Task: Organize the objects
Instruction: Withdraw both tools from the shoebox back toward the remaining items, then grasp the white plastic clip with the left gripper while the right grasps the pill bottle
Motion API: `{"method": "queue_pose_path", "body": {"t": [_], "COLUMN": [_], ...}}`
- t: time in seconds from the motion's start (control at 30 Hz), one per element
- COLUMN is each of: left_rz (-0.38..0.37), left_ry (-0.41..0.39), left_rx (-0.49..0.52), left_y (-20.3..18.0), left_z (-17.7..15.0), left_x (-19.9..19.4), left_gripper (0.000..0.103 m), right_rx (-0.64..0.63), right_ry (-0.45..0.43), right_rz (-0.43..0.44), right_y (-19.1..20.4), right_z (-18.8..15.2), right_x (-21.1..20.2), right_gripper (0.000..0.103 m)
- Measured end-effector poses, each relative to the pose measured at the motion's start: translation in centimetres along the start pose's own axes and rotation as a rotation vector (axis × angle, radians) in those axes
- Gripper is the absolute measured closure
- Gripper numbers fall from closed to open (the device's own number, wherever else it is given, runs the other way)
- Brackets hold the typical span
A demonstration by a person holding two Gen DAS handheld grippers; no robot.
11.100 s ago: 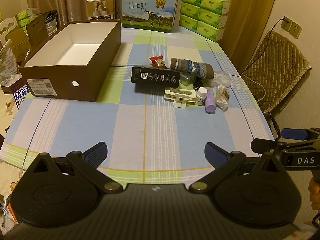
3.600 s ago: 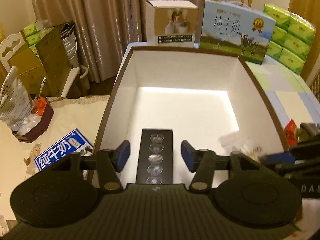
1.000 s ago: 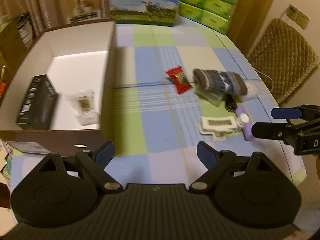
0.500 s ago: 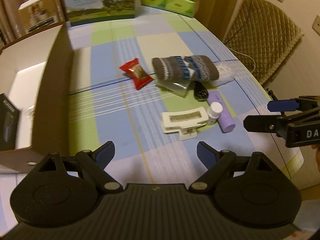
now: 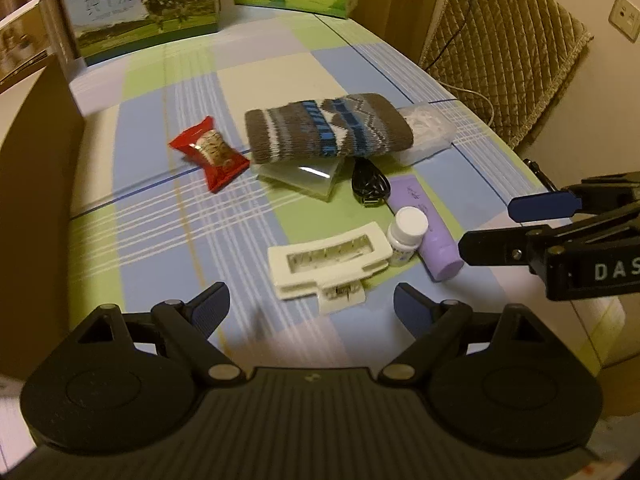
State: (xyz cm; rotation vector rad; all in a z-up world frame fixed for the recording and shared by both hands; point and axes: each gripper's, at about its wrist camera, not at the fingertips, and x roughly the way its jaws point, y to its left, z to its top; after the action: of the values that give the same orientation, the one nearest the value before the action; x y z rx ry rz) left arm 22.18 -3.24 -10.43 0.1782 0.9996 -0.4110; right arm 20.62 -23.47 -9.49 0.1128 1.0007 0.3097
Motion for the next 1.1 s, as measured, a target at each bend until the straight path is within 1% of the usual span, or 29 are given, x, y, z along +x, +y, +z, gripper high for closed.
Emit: {"method": "queue_pose_path", "body": {"t": [0.2, 0.33, 0.4, 0.43, 0.47, 0.5, 0.57, 0.7, 0.77, 0.8, 0.87, 1.0, 1.07, 1.1], "left_rz": [-0.002, 0.010, 0.010, 0.003, -0.003, -0.016, -0.016, 0.022, 0.047, 0.061, 0.087, 0.131, 0.144, 0.151], "left_ry": [0.012, 0.016, 0.008, 0.001, -0.003, -0.006, -0.016, -0.023, -0.018, -0.018, -0.016, -0.012, -0.009, -0.006], "left_rx": [0.017, 0.040, 0.052, 0.059, 0.064, 0.065, 0.061, 0.029, -0.011, -0.030, -0.068, -0.142, -0.160, -0.166], "left_y": [-0.2, -0.2, -0.1, 0.0, 0.0, 0.2, 0.5, 1.6, 2.5, 2.9, 3.7, 5.0, 5.2, 5.2], "left_z": [0.6, 0.9, 0.9, 0.9, 0.8, 0.7, 0.5, -0.2, -0.6, -0.8, -1.3, -2.5, -2.8, -2.9], "left_x": [2.6, 3.8, 4.0, 4.1, 4.1, 4.1, 3.9, 3.3, 2.9, 2.7, 2.3, 1.4, 1.1, 1.0], "left_gripper": [0.016, 0.017, 0.021, 0.026, 0.036, 0.037, 0.037, 0.038, 0.038, 0.038, 0.038, 0.038, 0.038, 0.038], "right_rx": [0.011, 0.004, -0.002, -0.006, -0.012, -0.022, -0.050, -0.113, -0.143, -0.159, -0.187, -0.230, -0.267, -0.282], "right_ry": [0.012, 0.020, 0.025, 0.026, 0.028, 0.029, 0.029, 0.023, 0.025, 0.027, 0.029, 0.035, 0.031, 0.030], "right_rz": [0.003, 0.014, 0.021, 0.025, 0.031, 0.037, 0.045, 0.054, 0.061, 0.062, 0.064, 0.056, 0.052, 0.049], "right_y": [-0.8, -0.9, -0.8, -0.7, -0.6, -0.4, 0.1, 1.2, 1.6, 1.8, 2.2, 2.5, 2.7, 2.8], "right_z": [0.5, 0.8, 0.9, 0.9, 1.0, 1.0, 1.1, 1.2, 1.3, 1.3, 1.3, 1.1, 0.9, 0.9], "right_x": [0.7, 1.1, 1.3, 1.5, 1.7, 1.8, 2.3, 3.1, 3.6, 3.9, 4.4, 5.4, 5.7, 5.8], "right_gripper": [0.034, 0.034, 0.034, 0.034, 0.034, 0.034, 0.034, 0.035, 0.044, 0.047, 0.055, 0.064, 0.078, 0.079]}}
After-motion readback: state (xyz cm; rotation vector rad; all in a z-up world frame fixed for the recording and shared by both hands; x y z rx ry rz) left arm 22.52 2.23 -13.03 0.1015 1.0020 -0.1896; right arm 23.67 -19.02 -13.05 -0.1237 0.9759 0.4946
